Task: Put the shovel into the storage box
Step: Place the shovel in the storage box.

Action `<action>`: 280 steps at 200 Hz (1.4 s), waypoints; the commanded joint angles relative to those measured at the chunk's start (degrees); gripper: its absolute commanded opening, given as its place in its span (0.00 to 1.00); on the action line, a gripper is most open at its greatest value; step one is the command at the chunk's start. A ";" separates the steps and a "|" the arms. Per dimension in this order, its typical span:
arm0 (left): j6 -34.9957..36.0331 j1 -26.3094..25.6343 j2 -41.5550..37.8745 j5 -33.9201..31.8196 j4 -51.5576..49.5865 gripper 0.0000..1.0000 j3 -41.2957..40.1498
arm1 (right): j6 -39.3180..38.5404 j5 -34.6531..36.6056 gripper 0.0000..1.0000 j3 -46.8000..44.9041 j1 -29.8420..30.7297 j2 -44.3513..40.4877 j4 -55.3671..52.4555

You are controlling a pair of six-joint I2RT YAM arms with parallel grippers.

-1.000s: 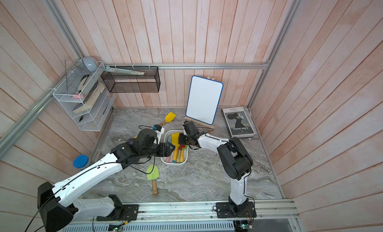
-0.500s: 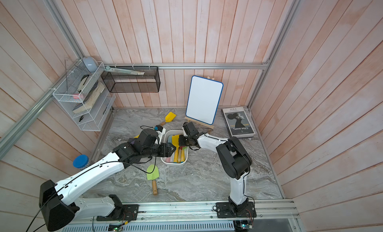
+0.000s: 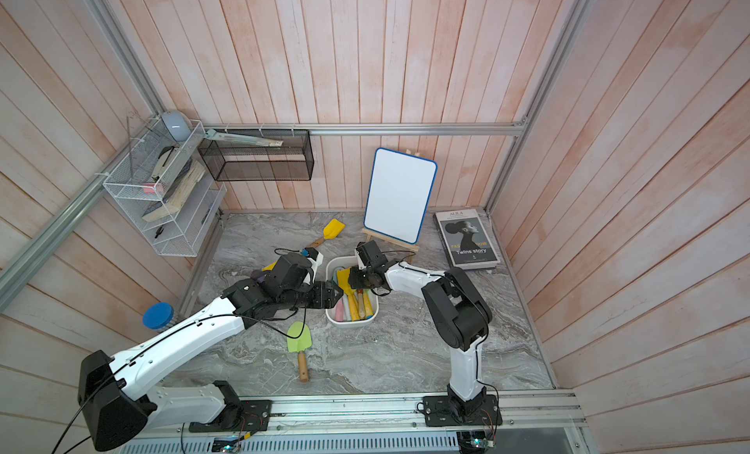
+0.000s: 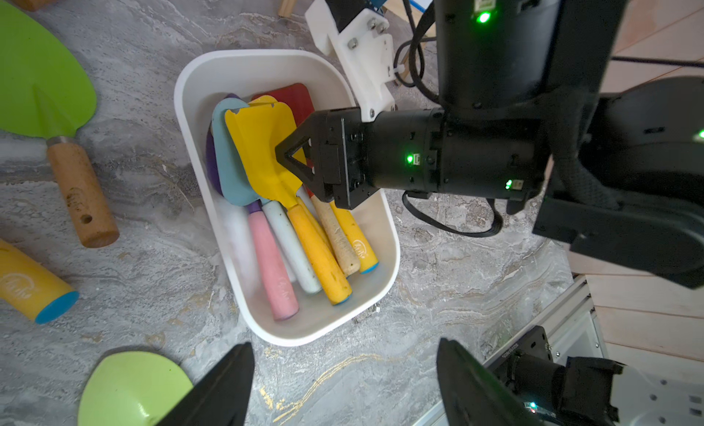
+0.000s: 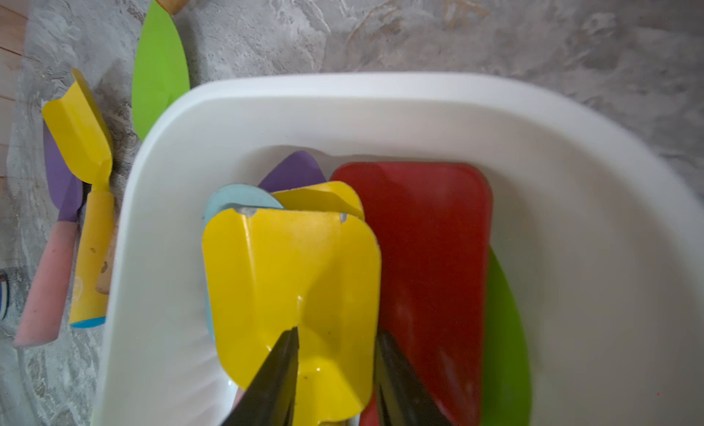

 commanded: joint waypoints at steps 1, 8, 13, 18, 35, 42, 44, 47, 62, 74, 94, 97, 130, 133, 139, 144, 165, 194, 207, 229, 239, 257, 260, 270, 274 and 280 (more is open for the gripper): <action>-1.02 0.28 0.38 -1.52 -1.96 0.81 2.12 | -1.29 1.89 0.41 0.93 -0.14 -0.03 -3.64; -1.19 0.28 0.32 -1.63 -2.29 0.81 2.37 | -1.35 1.93 0.41 1.25 -0.14 -0.35 -3.96; -1.28 0.28 0.23 -1.66 -2.55 0.81 2.55 | -1.45 1.99 0.42 1.65 -0.12 -0.54 -4.22; -1.30 0.28 0.23 -1.88 -2.92 0.81 2.72 | -1.53 1.98 0.42 2.17 -0.16 -0.78 -4.43; -1.55 0.28 0.13 -2.46 -4.12 0.81 3.32 | -1.70 2.32 0.43 3.29 -0.17 -1.57 -5.50; -1.69 0.28 0.12 -2.64 -4.56 0.81 3.53 | -1.73 2.56 0.44 3.69 -0.15 -1.96 -6.00; -1.73 0.28 0.09 -2.68 -4.75 0.81 3.56 | -1.73 2.63 0.44 3.85 -0.15 -2.10 -6.19; -1.74 0.28 0.13 -2.77 -5.01 0.81 3.69 | -1.72 2.74 0.44 3.96 -0.13 -2.24 -6.37; -1.98 0.35 0.14 -2.82 -5.54 0.81 4.00 | -1.68 3.61 0.44 4.63 -0.17 -3.27 -7.55; -2.34 0.33 0.05 -2.86 -6.05 0.81 3.99 | -1.64 4.67 0.45 5.13 -0.11 -4.12 -8.73; -3.17 0.31 -0.22 -2.54 -6.64 0.81 3.90 | -1.64 6.56 0.45 6.03 -0.07 -5.52 -10.80; -3.30 0.29 -0.27 -2.52 -6.76 0.81 3.86 | -1.64 6.82 0.45 6.09 -0.04 -5.85 -10.99; -7.53 0.28 -0.86 -2.54 -12.14 0.81 3.53 | -1.98 8.63 0.45 6.05 -0.07 -9.60 -12.79; -8.09 0.28 -0.89 -2.46 -12.78 0.81 3.36 | -1.99 8.96 0.45 5.98 -0.04 -10.02 -12.92; -9.18 0.28 -0.87 -2.12 -14.27 0.81 3.05 | -2.06 9.30 0.45 5.73 -0.04 -10.88 -13.28; -10.15 0.27 -0.92 -1.73 -15.44 0.81 2.65 | -2.15 9.78 0.45 5.60 -0.04 -11.60 -13.66; -14.95 -0.25 -0.92 -0.08 -20.08 0.81 0.28 | -2.69 11.23 0.45 4.56 -0.09 -14.54 -14.81; -21.12 -1.97 -1.95 1.97 -22.60 0.81 -4.41 | -3.31 11.34 0.44 1.91 -0.47 -18.22 -15.50; -23.40 -2.98 -2.41 3.06 -22.02 0.81 -6.80 | -3.31 11.13 0.44 0.05 -0.64 -19.81 -15.21; -26.77 -4.71 -2.50 4.53 -20.64 0.81 -11.00 | -3.00 10.81 0.44 -3.70 -0.67 -22.29 -14.37; -28.22 -5.45 -2.41 5.05 -19.74 0.81 -12.95 | -2.76 10.76 0.44 -5.25 -0.75 -23.26 -14.02; -30.25 -6.43 -2.18 6.38 -16.75 0.81 -16.41 | -2.38 10.63 0.44 -7.84 -0.84 -24.85 -13.40; -30.63 -6.54 -2.15 6.47 -16.26 0.81 -16.91 | -2.28 10.60 0.43 -8.28 -0.83 -25.09 -13.24; -31.64 -6.83 -2.07 6.62 -14.82 0.81 -18.24 | -1.87 10.42 0.43 -9.71 -0.89 -26.03 -12.77; -32.05 -7.03 -2.02 6.60 -14.38 0.81 -18.68 | -1.74 10.29 0.42 -10.21 -0.90 -26.38 -12.59; -32.51 -7.04 -1.88 6.62 -13.85 0.81 -19.17 | -1.49 10.19 0.42 -10.84 -0.85 -26.87 -12.32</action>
